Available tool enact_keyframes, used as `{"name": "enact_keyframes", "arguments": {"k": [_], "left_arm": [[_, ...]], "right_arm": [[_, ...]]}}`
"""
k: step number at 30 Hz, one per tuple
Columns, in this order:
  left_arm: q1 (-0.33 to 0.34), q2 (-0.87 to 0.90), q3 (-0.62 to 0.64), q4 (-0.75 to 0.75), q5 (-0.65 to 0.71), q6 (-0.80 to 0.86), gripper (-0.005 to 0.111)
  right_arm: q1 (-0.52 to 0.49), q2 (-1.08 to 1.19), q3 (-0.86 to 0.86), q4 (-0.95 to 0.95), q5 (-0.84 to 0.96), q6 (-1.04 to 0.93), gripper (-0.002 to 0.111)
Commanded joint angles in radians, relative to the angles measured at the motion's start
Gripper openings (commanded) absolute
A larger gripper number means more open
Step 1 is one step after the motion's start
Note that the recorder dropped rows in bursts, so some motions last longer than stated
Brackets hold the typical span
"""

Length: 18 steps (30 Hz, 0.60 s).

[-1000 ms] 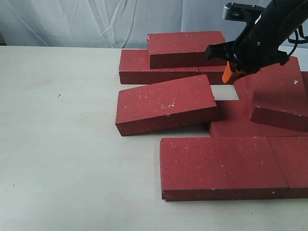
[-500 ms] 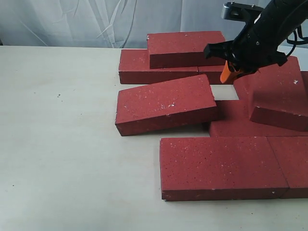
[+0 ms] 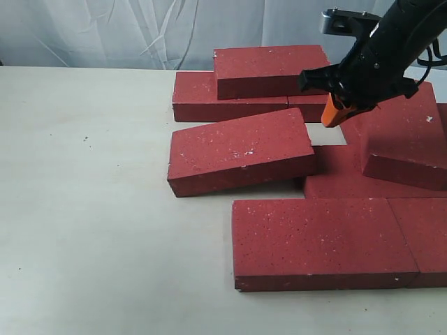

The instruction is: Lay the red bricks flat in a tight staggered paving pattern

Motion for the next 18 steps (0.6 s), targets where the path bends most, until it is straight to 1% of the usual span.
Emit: {"name": "enact_keyframes", "arguments": {"k": [1,3,6,9,12,15,18], "left_arm": [[-0.005,0.164,-0.081,-0.1,0.04,0.001,0.0],[-0.005,0.206,-0.083,-0.169,0.031,0.001,0.0],[-0.005,0.254,-0.083,-0.18,0.06,0.009,0.0],[-0.005,0.308,-0.091,-0.199,0.096,0.11,0.0],[-0.007,0.385,-0.133,-0.308,0.179,0.225,0.0],[-0.041,0.491,-0.203,-0.404,0.248,0.352,0.0],[-0.104,0.602,-0.284,-0.398,0.28,0.361,0.0]], "right_arm": [[-0.002,-0.009,-0.003,-0.01,0.0,-0.012,-0.001],[-0.002,-0.009,-0.003,-0.01,0.0,-0.012,-0.001],[-0.002,-0.009,-0.003,-0.01,0.0,-0.012,-0.001],[-0.002,-0.009,-0.003,-0.01,-0.005,-0.012,-0.001],[-0.002,-0.007,-0.003,-0.006,-0.01,-0.012,-0.001],[-0.002,-0.001,-0.003,-0.006,-0.01,-0.012,-0.001],[-0.002,-0.001,-0.003,-0.006,-0.01,-0.012,-0.001]]}}
